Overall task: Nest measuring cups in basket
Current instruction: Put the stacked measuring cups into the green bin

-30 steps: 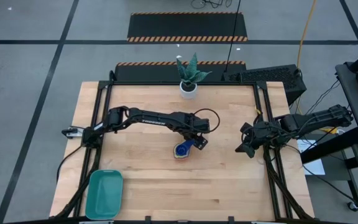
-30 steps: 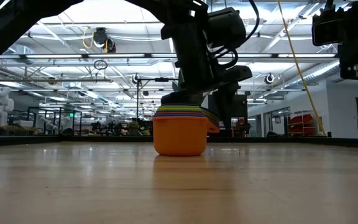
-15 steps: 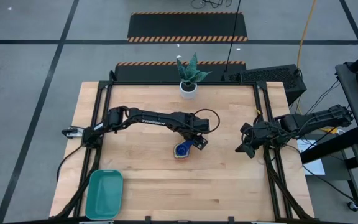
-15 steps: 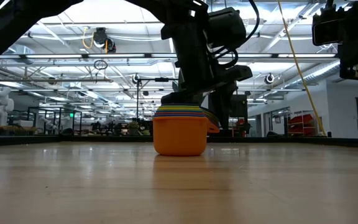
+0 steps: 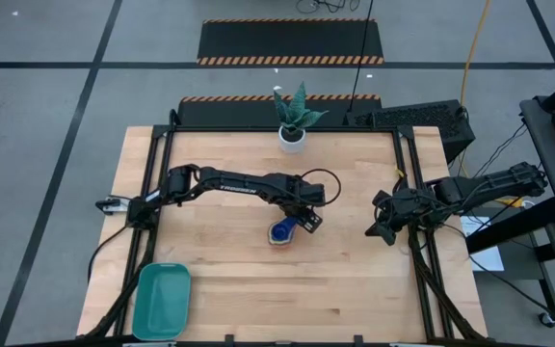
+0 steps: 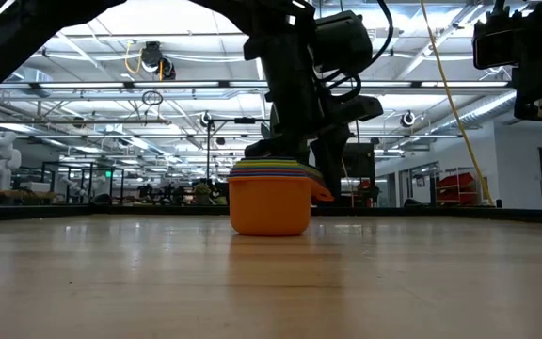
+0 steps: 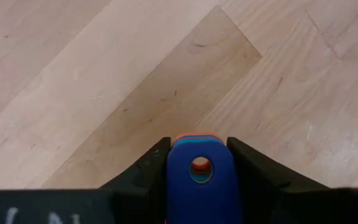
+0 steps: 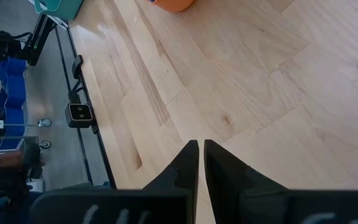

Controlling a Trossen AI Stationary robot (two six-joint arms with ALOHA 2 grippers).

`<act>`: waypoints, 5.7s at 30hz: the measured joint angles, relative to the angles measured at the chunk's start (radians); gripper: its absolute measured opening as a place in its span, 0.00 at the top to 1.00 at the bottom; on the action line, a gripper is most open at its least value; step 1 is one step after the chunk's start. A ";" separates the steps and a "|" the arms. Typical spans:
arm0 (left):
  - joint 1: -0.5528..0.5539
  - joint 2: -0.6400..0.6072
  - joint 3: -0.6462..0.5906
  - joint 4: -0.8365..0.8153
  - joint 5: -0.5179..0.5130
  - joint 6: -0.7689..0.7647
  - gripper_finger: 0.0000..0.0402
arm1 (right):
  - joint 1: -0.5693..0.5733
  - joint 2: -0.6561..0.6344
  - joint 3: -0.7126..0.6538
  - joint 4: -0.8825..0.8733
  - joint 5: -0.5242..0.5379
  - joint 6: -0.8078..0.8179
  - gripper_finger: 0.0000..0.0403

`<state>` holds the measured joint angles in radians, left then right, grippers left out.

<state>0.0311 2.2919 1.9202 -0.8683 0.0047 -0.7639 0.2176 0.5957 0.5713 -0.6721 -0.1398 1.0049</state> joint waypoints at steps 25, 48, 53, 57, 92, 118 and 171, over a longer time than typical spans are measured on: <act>0.004 0.000 0.000 -0.047 0.017 -0.023 0.67 | 0.000 0.000 0.000 -0.013 -0.019 -0.012 0.96; 0.009 -0.110 0.000 -0.293 0.040 -0.069 0.67 | 0.000 0.002 -0.044 0.022 0.012 -0.049 0.96; 0.008 -0.147 0.000 -0.355 0.024 -0.085 0.67 | 0.000 -0.001 -0.086 0.065 0.004 -0.014 0.96; 0.002 -0.180 0.000 -0.400 0.020 -0.086 0.67 | 0.000 -0.003 -0.088 0.085 0.005 -0.007 0.96; -0.352 -0.559 -0.234 -0.706 0.047 -0.709 0.67 | 0.000 -0.006 -0.088 0.160 -0.046 -0.239 0.96; -0.835 -0.898 -0.678 -0.609 -0.028 -1.404 0.67 | -0.002 -0.006 -0.088 0.264 0.163 0.057 0.96; -0.986 -0.642 -0.844 -0.198 -0.031 -1.439 0.62 | -0.002 0.022 -0.088 0.345 0.214 0.171 0.96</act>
<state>-0.9550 1.6501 1.0760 -1.0664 -0.0265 -2.2032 0.2157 0.6178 0.4835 -0.3273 0.0742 1.1755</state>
